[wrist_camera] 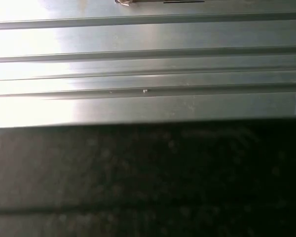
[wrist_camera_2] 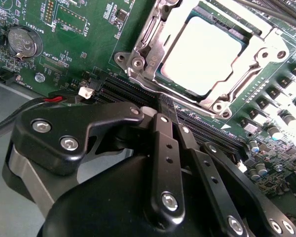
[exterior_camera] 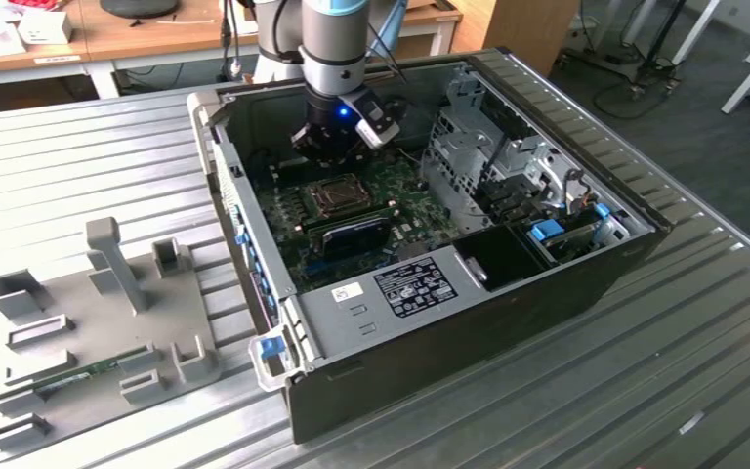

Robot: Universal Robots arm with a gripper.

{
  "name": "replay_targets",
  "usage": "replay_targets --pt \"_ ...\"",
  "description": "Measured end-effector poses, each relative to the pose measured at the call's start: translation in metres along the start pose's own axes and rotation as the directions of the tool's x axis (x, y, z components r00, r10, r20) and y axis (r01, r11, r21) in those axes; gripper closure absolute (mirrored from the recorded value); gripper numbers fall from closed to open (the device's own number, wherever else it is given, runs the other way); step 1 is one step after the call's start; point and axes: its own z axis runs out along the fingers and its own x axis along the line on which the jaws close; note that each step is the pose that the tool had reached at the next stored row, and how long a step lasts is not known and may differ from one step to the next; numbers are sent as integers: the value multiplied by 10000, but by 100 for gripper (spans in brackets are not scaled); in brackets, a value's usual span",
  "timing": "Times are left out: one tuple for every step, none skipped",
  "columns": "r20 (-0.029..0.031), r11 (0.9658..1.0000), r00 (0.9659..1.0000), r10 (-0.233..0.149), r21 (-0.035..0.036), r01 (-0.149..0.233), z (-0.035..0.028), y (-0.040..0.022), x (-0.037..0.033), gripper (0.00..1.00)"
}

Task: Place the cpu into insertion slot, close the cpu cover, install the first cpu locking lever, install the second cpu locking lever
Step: 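Install the first cpu locking lever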

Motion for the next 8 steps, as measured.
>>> replay_targets --pt "0 10000 10000 1 1 -1 0 0 -4 90" --pt "0 10000 10000 1 1 -1 0 1 -8 90" --pt "-1 10000 10000 1 0 -1 1 1 -11 90" --pt "-2 10000 10000 0 -1 0 1 2 -15 90" --pt "-3 10000 10000 0 -2 0 1 1 -17 90" --pt "-3 10000 10000 1 -3 -1 1 2 -18 90" --pt "-3 10000 10000 2 -3 -2 1 1 -18 90" --pt "-3 10000 10000 1 -3 -1 1 1 -19 90"
